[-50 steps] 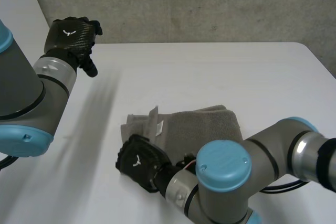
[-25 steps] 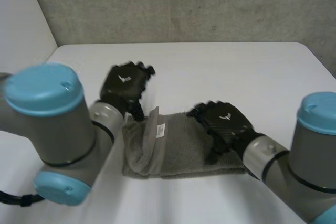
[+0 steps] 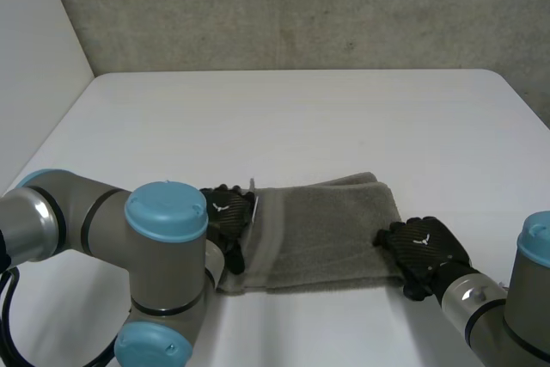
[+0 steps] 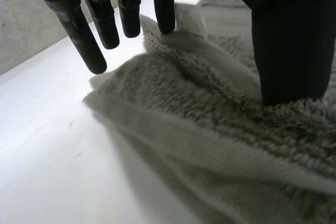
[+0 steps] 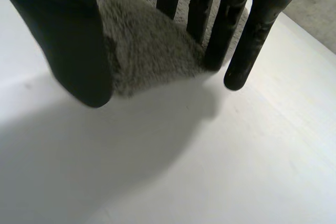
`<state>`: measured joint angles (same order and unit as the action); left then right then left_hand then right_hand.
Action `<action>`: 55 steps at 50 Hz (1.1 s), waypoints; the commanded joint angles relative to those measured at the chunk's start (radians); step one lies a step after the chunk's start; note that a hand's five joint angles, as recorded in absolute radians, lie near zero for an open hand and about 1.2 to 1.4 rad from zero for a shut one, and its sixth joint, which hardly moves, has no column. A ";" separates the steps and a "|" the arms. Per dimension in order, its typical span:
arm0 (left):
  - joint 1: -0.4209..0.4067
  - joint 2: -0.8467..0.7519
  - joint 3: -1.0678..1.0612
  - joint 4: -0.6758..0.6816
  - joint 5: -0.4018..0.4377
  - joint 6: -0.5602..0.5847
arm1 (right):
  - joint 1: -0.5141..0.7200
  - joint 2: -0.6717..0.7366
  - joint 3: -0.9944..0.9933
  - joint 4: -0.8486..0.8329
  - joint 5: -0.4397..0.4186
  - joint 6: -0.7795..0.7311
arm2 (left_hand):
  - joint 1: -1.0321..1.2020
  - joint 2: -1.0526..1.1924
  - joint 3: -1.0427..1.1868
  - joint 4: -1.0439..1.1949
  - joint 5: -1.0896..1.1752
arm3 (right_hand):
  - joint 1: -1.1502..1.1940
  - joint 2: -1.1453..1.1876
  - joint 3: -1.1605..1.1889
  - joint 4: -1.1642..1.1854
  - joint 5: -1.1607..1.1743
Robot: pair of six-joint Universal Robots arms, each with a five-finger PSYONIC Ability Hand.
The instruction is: Fold the laundry
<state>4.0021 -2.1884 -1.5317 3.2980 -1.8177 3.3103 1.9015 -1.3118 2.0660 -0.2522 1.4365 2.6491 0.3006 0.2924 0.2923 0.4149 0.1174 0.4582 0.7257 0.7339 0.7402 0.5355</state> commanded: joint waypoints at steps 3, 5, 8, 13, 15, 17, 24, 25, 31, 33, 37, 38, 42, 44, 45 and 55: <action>0.028 0.013 -0.018 -0.005 -0.061 0.026 | 0.001 -0.023 0.026 -0.039 0.016 -0.060 | -0.011 -0.003 -0.003 -0.125 -0.002 | 0.555 0.287 0.279 0.273 0.303; 0.034 0.025 -0.031 -0.008 -0.098 0.026 | 0.001 -0.029 0.028 -0.045 0.016 -0.060 | -0.037 -0.029 -0.029 -0.151 -0.028 | 0.557 0.290 0.282 0.275 0.306; 0.037 0.035 -0.047 -0.006 -0.109 0.026 | 0.001 -0.035 0.028 -0.045 0.016 -0.060 | -0.037 -0.029 -0.029 -0.151 -0.028 | 0.566 0.299 0.291 0.284 0.314; 0.051 0.079 -0.091 -0.008 -0.109 0.025 | 0.001 -0.063 0.020 -0.058 0.013 -0.058 | -0.049 -0.041 -0.041 -0.163 -0.040 | 0.856 0.588 0.580 0.574 0.604; 0.051 0.099 -0.105 -0.008 -0.109 0.025 | 0.001 -0.067 0.019 -0.062 0.013 -0.058 | -0.052 -0.044 -0.044 -0.166 -0.043 | 0.924 0.656 0.648 0.642 0.672; 0.049 0.134 -0.122 -0.008 -0.107 0.020 | 0.001 -0.069 0.016 -0.065 0.013 -0.058 | -0.052 -0.044 -0.044 -0.166 -0.043 | 0.927 0.660 0.652 0.645 0.676; 0.048 0.188 -0.145 -0.008 -0.107 0.017 | -0.002 -0.072 -0.001 -0.039 0.019 -0.017 | -0.055 -0.047 -0.047 -0.169 -0.046 | 0.538 0.271 0.262 0.256 0.286; 0.048 0.199 -0.146 -0.006 -0.107 0.015 | -0.002 -0.072 -0.001 -0.039 0.019 -0.017 | -0.055 -0.047 -0.047 -0.169 -0.046 | 0.537 0.269 0.261 0.255 0.285; 0.055 0.211 -0.136 -0.003 -0.104 0.015 | -0.002 -0.121 0.008 0.036 0.005 0.043 | -0.058 -0.050 -0.049 -0.172 -0.049 | 0.390 0.123 0.114 0.108 0.138; 0.060 0.211 -0.133 -0.003 -0.104 0.015 | -0.002 -0.126 0.011 0.056 -0.004 0.063 | -0.058 -0.050 -0.049 -0.172 -0.049 | 0.331 0.064 0.056 0.049 0.080; 0.069 0.210 -0.131 -0.001 -0.103 0.015 | -0.004 -0.127 0.022 0.087 -0.060 0.152 | -0.058 -0.050 -0.049 -0.172 -0.049 | 0.123 -0.144 -0.152 -0.159 -0.129; 0.068 0.208 -0.133 -0.001 -0.103 0.015 | -0.004 -0.127 0.025 0.088 -0.085 0.178 | -0.058 -0.050 -0.049 -0.172 -0.049 | 0.120 -0.147 -0.156 -0.162 -0.132; 0.069 0.203 -0.139 -0.001 -0.103 0.014 | -0.004 -0.124 0.031 0.085 -0.130 0.213 | -0.061 -0.052 -0.052 -0.175 -0.052 | 0.135 -0.133 -0.141 -0.147 -0.117; 0.068 0.205 -0.140 -0.001 -0.103 0.015 | -0.002 -0.121 0.034 0.077 -0.136 0.219 | -0.061 -0.052 -0.052 -0.175 -0.052 | 0.141 -0.127 -0.135 -0.141 -0.111; 0.069 0.206 -0.142 -0.001 -0.103 0.015 | -0.002 -0.115 0.039 0.070 -0.140 0.222 | -0.061 -0.052 -0.052 -0.175 -0.052 | 0.143 -0.124 -0.132 -0.139 -0.108; 0.069 0.214 -0.142 -0.001 -0.101 0.015 | -0.019 -0.047 0.048 -0.051 -0.130 0.213 | -0.061 -0.052 -0.052 -0.175 -0.052 | 0.667 0.400 0.391 0.385 0.415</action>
<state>4.0709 -1.9779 -1.6738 3.2966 -1.9202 3.3249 1.8978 -1.4111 2.1098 -0.2191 1.2924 2.8772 0.2375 0.2219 0.2238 0.4148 0.0485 0.5326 0.6246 0.6240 0.6212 0.4406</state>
